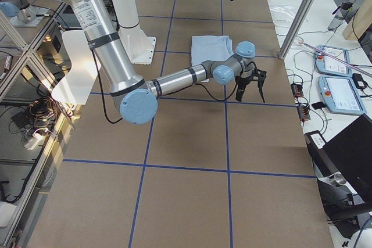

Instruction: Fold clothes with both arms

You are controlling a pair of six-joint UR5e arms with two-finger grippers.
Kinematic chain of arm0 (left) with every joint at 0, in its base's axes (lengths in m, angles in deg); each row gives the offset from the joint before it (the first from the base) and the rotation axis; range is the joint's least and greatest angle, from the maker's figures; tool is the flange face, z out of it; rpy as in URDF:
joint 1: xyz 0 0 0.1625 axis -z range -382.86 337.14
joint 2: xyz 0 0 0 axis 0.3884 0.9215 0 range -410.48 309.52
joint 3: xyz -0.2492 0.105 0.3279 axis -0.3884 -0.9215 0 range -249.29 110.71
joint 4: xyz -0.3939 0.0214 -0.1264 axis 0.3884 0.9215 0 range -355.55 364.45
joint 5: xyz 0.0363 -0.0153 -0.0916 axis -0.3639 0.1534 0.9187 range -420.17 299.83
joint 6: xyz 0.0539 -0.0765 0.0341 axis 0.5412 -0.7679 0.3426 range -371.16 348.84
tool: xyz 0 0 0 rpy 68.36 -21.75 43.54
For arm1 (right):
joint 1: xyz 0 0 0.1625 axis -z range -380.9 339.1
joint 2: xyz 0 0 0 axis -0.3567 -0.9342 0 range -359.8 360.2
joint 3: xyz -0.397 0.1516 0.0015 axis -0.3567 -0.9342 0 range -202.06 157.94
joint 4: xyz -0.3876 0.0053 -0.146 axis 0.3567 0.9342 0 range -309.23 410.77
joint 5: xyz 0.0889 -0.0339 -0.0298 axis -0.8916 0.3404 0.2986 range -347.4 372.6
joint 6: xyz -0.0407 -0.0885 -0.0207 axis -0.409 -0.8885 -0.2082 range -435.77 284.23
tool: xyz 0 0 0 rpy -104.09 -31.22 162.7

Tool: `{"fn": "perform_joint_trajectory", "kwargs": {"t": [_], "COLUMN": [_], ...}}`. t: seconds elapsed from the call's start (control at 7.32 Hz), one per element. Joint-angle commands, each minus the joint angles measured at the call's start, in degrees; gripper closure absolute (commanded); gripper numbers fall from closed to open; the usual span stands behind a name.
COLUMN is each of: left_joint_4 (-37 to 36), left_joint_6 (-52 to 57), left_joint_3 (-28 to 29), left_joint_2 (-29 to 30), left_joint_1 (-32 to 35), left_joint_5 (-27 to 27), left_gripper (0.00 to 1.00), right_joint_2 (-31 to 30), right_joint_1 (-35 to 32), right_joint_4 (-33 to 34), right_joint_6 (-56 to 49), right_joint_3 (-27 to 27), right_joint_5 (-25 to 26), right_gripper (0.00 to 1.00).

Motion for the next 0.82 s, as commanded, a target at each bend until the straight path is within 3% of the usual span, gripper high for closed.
{"fn": "perform_joint_trajectory", "kwargs": {"t": [0.0,0.14,0.27,0.41,0.68], "left_joint_4": [-0.5,-0.7,-1.3,-5.1,-12.7], "left_joint_6": [19.8,27.7,34.2,40.5,49.0], "left_joint_3": [0.1,0.6,1.3,1.7,1.9], "left_joint_2": [-7.5,-10.1,-12.3,-13.2,-14.7], "left_joint_1": [8.8,12.6,16.3,20.4,26.4], "left_joint_5": [4.3,5.0,5.1,7.0,10.0], "left_gripper": [0.38,0.33,0.07,0.01,0.01], "right_joint_2": [-7.8,-11.2,-14.1,-16.0,-16.2], "right_joint_1": [-10.1,-12.8,-15.2,-17.4,-21.8], "right_joint_4": [0.1,0.2,1.6,4.2,15.1], "right_joint_6": [-18.2,-28.8,-38.0,-47.7,-64.1], "right_joint_3": [1.2,1.1,1.2,1.1,1.9], "right_joint_5": [-7.2,-7.2,-7.2,-7.1,-6.7], "right_gripper": [0.0,0.0,0.0,0.0,0.0]}}
